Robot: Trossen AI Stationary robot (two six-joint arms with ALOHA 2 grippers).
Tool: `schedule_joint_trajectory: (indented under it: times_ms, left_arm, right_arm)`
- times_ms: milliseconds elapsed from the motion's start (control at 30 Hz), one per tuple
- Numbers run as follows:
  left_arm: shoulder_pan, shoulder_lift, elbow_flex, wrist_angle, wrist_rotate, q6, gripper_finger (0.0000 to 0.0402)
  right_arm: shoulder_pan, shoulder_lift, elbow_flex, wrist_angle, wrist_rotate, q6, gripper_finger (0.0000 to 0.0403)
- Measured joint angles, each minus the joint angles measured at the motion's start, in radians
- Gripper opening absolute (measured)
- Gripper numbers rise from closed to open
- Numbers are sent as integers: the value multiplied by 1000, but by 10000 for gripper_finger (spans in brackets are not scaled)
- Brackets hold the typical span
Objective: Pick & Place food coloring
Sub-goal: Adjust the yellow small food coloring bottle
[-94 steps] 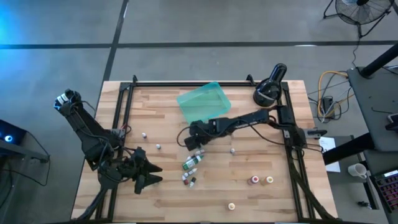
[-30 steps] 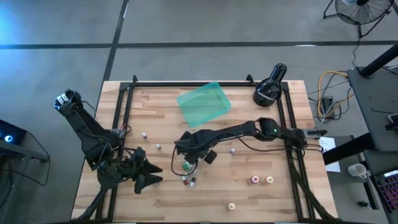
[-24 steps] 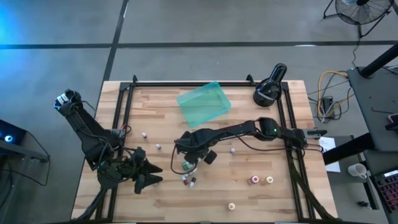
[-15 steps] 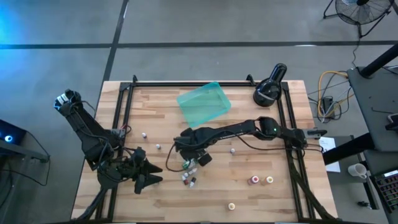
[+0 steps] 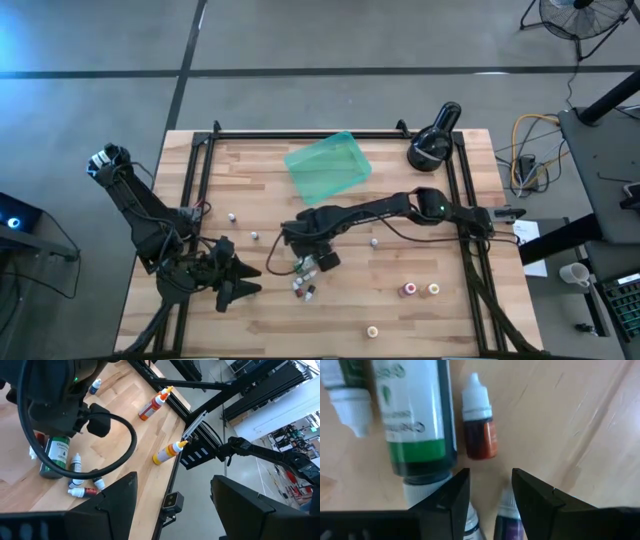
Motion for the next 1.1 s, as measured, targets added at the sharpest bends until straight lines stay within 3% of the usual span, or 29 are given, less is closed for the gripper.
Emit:
schedule_joint_trajectory:
  times_ms: [467,633,767,933,1100]
  left_arm:
    - [0,0,0,-1,0,1,225]
    - [0,0,0,-2,0,2,225]
    - [0,0,0,-2,0,7,225]
    - [0,0,0,-2,0,16,225]
    - [0,0,0,-2,0,16,225]
  right_arm:
    - [-1,-3,41,-12,33,108,139]
    - [-27,-29,75,-74,98,501,136]
    - [-89,-37,81,-189,-4,729,136]
    - [-122,-38,74,-198,-137,712,130]
    - [-86,-38,71,-197,-131,622,123]
